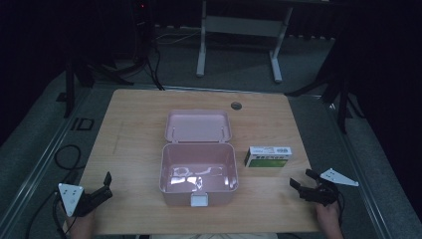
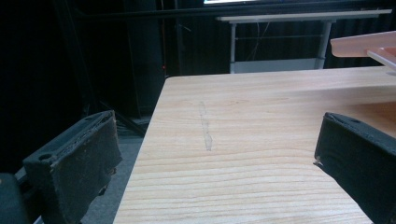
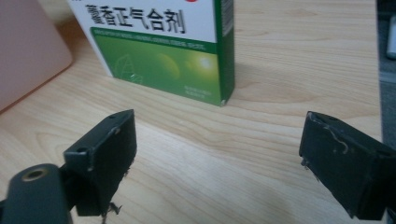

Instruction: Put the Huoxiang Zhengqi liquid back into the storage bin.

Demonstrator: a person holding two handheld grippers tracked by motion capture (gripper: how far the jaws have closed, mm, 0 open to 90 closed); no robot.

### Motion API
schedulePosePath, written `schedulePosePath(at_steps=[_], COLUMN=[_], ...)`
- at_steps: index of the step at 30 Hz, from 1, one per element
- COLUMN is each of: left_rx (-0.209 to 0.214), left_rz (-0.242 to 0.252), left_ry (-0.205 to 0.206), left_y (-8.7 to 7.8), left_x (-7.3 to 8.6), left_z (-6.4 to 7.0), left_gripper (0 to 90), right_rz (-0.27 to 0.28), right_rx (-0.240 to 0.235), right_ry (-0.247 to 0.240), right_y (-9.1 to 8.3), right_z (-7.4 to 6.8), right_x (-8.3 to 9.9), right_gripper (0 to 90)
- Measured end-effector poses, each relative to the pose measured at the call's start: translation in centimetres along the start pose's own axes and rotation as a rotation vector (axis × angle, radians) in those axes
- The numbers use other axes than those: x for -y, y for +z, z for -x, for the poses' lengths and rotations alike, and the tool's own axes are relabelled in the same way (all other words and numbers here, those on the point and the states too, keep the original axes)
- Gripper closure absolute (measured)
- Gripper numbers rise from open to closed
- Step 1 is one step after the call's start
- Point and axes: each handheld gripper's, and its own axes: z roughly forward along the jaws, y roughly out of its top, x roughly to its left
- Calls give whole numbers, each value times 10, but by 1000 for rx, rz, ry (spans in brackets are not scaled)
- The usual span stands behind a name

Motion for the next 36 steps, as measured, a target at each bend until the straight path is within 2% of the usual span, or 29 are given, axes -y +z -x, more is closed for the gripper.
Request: schedulePosePath(at_steps=[3,8,10,12,14,16,22,23,24,26,27,31,33,36], left_rx=[1,5,7,9,11,12,15,17,17,21,22,25,25,27], left_rz=[-1,2,-1,-2,-1,-2,-6,-6,-6,-7,-7,-8,-7,-7], left_ry=[-2,-5,-6,-8,-10,-10,-5,-5,-5,-7,-7,-10,-11,-14], left_y=[0,-1,0,0,-1,-1,0,0,0,-1,-1,-1,-1,-1], left_x=[0,0,0,0,0,0,1,1,1,1,1,1,1,1], left_z=[0,0,-1,-1,-1,-2,-1,-1,-1,-2,-2,-2,-2,-2], left_gripper=[2,2,2,2,2,2,2,2,2,2,2,2,2,2], right_rz=[-8,-39,-41,-42,-67,-101,-291,-321,-321,-392,-411,-474,-522,-596], right_rx=[-26,-156,-169,-200,-237,-241,-281,-292,-292,-304,-318,-315,-338,-346], right_ry=[-56,-170,-193,-208,-218,-267,-408,-414,-414,-458,-460,-504,-516,-561], right_y=[1,5,5,5,6,8,18,20,20,24,25,24,24,22], right_z=[-5,-14,-16,-17,-17,-21,-34,-35,-35,-39,-39,-42,-43,-46], right_x=[0,-1,0,0,-1,-1,-7,-8,-8,-10,-12,-18,-24,-34], right_gripper=[123,132,133,133,133,133,133,133,133,133,133,133,133,133])
